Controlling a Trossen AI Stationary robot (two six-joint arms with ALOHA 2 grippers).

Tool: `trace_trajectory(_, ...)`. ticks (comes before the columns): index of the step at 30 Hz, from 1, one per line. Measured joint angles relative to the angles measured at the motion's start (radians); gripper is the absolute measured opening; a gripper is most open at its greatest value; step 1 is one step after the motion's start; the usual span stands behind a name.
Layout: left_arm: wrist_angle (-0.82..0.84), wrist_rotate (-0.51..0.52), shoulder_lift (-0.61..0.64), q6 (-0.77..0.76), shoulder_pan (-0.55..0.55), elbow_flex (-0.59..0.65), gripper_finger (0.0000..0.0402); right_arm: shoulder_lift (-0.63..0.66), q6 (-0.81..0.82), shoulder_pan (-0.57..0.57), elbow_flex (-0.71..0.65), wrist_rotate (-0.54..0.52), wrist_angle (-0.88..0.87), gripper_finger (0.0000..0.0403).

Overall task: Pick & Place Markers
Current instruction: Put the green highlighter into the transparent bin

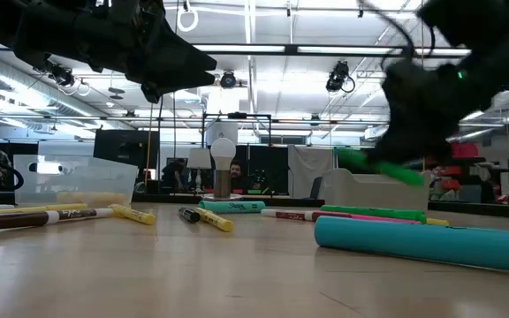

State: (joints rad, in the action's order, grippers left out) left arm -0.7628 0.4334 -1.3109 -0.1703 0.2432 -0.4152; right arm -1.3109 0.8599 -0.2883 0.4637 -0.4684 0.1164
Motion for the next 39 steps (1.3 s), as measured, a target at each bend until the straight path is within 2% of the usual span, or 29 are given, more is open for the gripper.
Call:
trace_trajectory(6,-0.005,0.000,0.000,0.002,0.000,0.000,0.0181,0.002,-0.339,-0.035,0.002,0.049,0.492,0.0057)
trace_trajectory(11,-0.066,0.000,-0.017,0.021,0.000,0.000,0.0181,0.002,-0.516,-0.074,0.003,0.096,0.717,0.0057)
trace_trajectory(16,-0.223,-0.048,-0.094,0.080,0.000,0.000,0.0181,0.002,-0.563,-0.104,0.005,0.095,0.773,0.0057)
trace_trajectory(21,-0.356,-0.090,-0.223,0.126,-0.003,-0.043,0.0181,0.002,-0.577,-0.109,0.005,0.093,0.800,0.0057)
trace_trajectory(26,-0.365,-0.225,-0.364,0.139,-0.037,-0.171,0.0181,-0.026,-0.656,-0.109,0.007,0.090,0.909,0.0057)
trace_trajectory(33,-0.365,-0.418,-0.526,0.138,-0.087,-0.391,0.0184,-0.102,-0.687,-0.108,0.051,0.091,0.916,0.0057)
trace_trajectory(37,-0.356,-0.542,-0.577,0.129,-0.096,-0.470,0.0206,-0.136,-0.693,-0.112,0.066,0.103,0.920,0.0057)
trace_trajectory(39,-0.365,-0.559,-0.583,0.107,-0.093,-0.489,0.0221,-0.148,-0.694,-0.107,0.066,0.092,0.913,0.0057)
